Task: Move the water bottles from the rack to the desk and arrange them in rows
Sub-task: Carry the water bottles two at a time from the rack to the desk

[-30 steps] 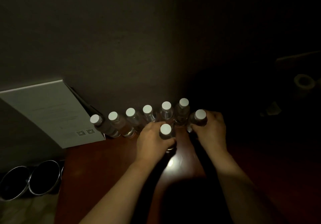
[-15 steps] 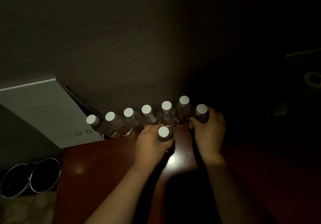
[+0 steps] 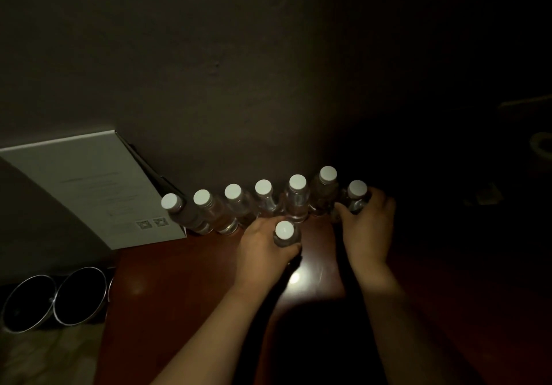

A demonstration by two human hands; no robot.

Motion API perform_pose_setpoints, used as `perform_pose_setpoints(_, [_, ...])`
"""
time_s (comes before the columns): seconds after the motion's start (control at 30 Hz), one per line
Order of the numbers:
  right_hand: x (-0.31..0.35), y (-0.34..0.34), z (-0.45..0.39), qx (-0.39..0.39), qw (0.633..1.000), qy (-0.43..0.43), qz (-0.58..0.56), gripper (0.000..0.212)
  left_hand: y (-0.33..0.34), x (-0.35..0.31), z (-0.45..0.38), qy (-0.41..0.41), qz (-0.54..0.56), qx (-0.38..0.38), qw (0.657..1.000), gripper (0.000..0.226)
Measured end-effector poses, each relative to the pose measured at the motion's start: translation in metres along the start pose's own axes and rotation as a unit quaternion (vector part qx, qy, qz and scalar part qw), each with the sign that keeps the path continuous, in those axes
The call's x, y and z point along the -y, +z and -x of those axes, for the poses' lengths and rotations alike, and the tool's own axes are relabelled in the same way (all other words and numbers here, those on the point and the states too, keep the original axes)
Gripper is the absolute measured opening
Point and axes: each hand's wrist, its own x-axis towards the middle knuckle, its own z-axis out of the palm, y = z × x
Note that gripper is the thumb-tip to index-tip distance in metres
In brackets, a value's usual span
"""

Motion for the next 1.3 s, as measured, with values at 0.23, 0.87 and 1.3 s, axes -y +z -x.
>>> perform_pose_setpoints(0.23, [0.013,-0.014,0.018,-0.005,0.998,0.031,-0.054,0.065,-0.018,0.011,0.011,-0.003,0.016,-0.014,1.000,0.043])
perform_pose_setpoints(0.87, [0.079,-0.011,0.145,0.290,0.951,-0.106,0.014,0.034,-0.115,0.091,0.042,-0.086,0.010,-0.083,0.993,0.044])
perform_pose_setpoints(1.3, [0.118,-0.021,0.158,0.308,0.929,-0.184,0.092,0.042,-0.121,0.127,0.042,-0.112,-0.022,-0.034,0.993,0.053])
